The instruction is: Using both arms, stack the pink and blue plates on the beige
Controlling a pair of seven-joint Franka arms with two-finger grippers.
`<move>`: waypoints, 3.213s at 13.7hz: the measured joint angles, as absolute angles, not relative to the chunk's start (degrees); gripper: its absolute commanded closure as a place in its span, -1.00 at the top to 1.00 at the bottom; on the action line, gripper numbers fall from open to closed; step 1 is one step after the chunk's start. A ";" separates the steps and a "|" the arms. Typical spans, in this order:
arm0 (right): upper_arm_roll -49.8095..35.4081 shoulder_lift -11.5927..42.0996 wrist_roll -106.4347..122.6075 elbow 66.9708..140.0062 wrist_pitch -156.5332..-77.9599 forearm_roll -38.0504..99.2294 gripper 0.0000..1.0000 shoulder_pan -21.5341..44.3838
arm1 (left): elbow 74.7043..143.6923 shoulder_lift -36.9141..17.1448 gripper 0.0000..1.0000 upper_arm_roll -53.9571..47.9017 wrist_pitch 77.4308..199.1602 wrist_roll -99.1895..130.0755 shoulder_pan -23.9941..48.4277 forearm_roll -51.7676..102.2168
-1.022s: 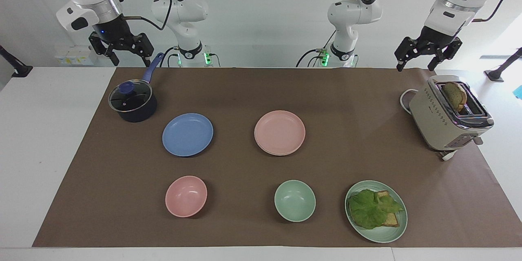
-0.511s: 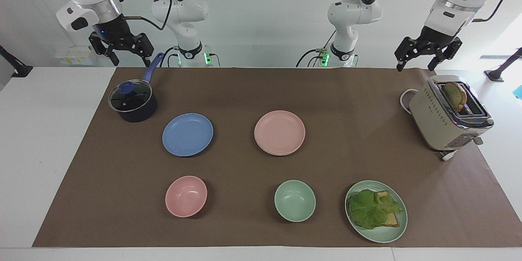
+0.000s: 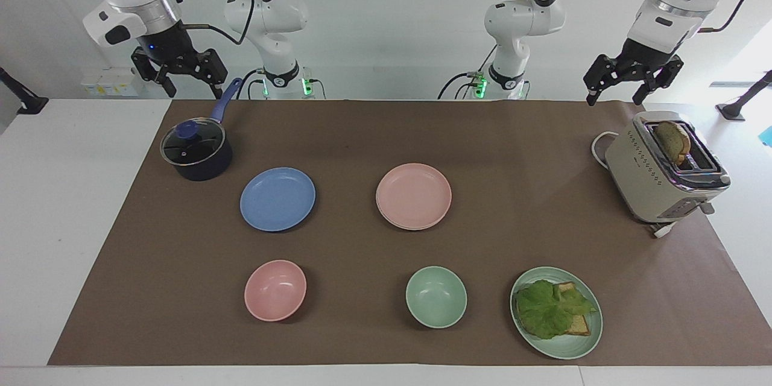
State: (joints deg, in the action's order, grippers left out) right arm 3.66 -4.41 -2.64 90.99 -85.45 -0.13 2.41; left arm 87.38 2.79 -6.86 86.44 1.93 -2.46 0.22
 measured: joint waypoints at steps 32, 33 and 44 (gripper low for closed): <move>3.66 -4.41 -2.64 90.99 -85.45 -0.13 1.00 2.41 | 87.38 2.79 1.00 -6.86 86.44 1.93 -2.46 0.22; 3.66 -4.41 -2.64 90.99 -85.45 -0.13 1.00 2.41 | 87.38 2.79 1.00 -6.86 86.44 1.93 -2.46 0.22; 4.03 -4.46 -2.28 93.35 -88.81 -0.13 1.00 1.21 | 87.38 2.79 1.00 -6.86 86.44 1.93 -2.46 0.22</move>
